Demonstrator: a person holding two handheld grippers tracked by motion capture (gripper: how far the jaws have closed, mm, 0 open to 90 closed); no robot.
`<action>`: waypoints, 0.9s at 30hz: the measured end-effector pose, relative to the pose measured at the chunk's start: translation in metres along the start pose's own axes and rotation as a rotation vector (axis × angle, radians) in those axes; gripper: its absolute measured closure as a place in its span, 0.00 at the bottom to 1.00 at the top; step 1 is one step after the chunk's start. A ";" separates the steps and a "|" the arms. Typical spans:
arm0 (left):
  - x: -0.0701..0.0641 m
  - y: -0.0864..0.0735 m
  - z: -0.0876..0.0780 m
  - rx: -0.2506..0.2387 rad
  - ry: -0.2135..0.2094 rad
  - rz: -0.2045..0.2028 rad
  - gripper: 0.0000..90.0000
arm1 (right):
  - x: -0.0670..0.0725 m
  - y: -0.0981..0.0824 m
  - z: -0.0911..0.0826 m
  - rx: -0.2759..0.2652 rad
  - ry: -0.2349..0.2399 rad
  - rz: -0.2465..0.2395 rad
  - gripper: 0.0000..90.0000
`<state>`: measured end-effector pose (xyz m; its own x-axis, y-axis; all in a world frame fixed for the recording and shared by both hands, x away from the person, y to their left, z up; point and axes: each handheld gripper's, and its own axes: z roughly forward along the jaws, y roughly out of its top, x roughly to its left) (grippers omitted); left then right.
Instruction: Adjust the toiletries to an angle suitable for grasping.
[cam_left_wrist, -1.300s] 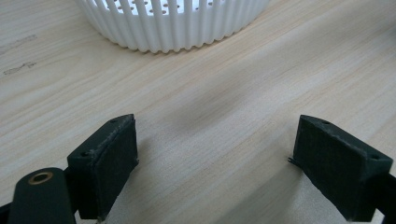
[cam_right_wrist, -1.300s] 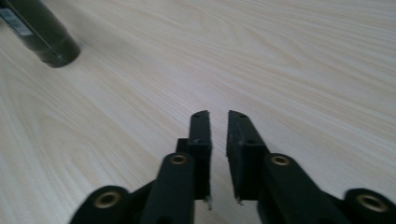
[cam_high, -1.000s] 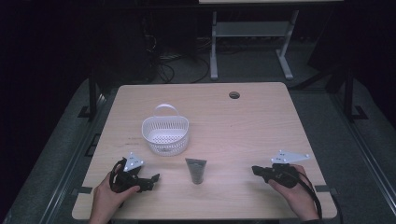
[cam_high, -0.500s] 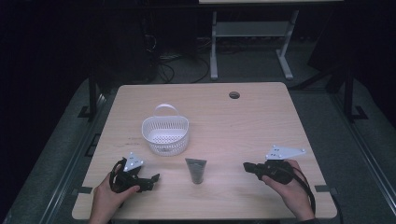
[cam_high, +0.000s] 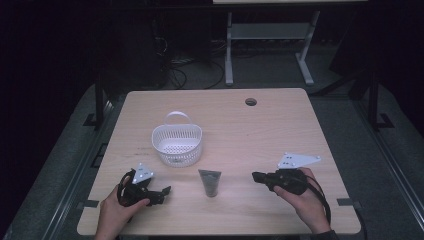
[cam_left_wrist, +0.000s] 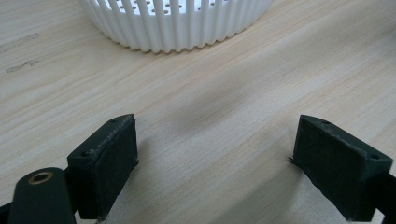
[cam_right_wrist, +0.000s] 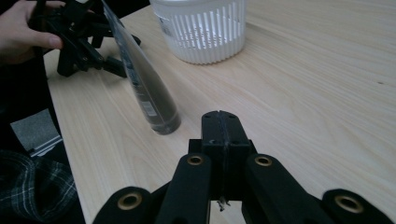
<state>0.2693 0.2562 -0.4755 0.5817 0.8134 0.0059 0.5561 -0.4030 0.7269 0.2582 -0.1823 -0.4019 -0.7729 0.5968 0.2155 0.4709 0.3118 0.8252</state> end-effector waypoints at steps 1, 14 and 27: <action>0.000 0.000 0.000 0.000 0.000 0.000 0.14 | 0.003 0.003 0.002 -0.004 0.011 -0.007 1.00; 0.000 0.000 0.000 0.001 -0.002 0.003 0.14 | 0.015 0.017 0.011 -0.019 0.056 -0.037 1.00; 0.000 0.000 0.000 0.001 -0.003 0.003 0.14 | 0.028 0.029 0.021 -0.029 0.103 -0.071 1.00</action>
<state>0.2694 0.2566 -0.4754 0.5846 0.8113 0.0061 0.5554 -0.4057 0.7259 0.2596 -0.1412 -0.3830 -0.8441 0.4946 0.2069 0.4018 0.3282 0.8549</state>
